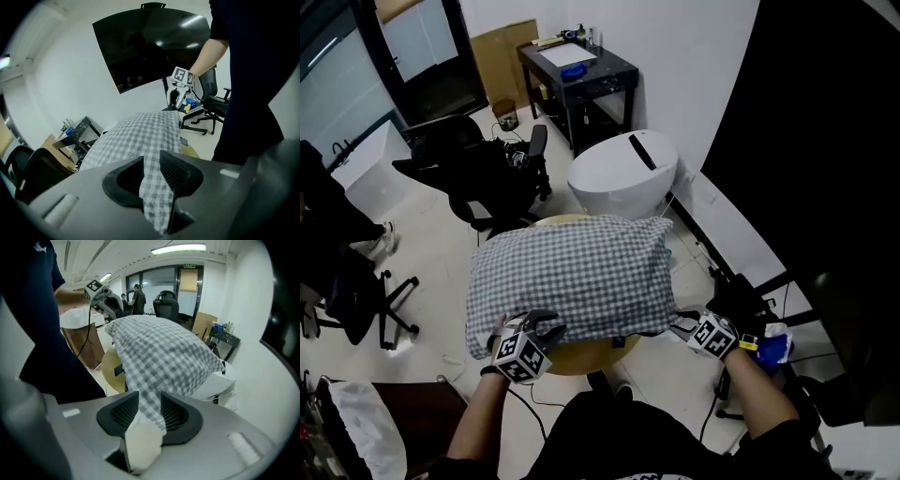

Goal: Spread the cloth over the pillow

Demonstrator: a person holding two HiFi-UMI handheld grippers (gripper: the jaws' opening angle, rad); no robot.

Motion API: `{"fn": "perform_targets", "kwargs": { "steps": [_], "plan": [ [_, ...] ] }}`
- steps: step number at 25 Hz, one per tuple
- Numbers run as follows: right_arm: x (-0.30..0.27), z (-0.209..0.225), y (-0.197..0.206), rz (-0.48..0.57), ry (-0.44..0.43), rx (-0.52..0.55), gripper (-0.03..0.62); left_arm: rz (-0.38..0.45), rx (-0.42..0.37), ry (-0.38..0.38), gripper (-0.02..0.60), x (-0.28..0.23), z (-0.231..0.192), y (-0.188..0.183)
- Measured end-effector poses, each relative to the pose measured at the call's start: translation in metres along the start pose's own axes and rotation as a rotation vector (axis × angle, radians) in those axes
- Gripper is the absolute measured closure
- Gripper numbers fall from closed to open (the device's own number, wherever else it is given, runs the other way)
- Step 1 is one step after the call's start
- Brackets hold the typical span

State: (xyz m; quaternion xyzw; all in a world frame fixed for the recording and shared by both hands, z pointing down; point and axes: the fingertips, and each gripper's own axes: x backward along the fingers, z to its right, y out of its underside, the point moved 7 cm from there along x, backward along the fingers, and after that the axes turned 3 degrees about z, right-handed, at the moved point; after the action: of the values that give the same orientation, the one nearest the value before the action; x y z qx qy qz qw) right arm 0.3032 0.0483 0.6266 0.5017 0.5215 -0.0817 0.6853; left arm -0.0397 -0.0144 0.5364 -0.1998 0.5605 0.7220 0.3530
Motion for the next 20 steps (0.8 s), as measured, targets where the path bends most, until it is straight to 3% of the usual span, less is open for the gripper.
{"fn": "perform_targets", "kwargs": {
  "steps": [5, 9, 11, 20],
  "plan": [
    [-0.02, -0.012, 0.02, -0.047, 0.017, 0.028, 0.447, -0.066, 0.038, -0.017, 0.483, 0.019, 0.029, 0.009],
    [-0.015, -0.019, 0.022, -0.017, 0.056, 0.057, 0.553, -0.108, 0.069, -0.055, 0.483, 0.036, 0.047, 0.017],
    [-0.008, -0.023, 0.02, 0.001, 0.072, 0.074, 0.577, -0.121, 0.086, -0.073, 0.483, 0.043, 0.056, 0.022],
    [0.064, -0.032, -0.01, 0.086, 0.138, 0.149, 0.581, -0.141, 0.132, -0.123, 0.483, 0.063, 0.085, 0.031]
  ]
}}
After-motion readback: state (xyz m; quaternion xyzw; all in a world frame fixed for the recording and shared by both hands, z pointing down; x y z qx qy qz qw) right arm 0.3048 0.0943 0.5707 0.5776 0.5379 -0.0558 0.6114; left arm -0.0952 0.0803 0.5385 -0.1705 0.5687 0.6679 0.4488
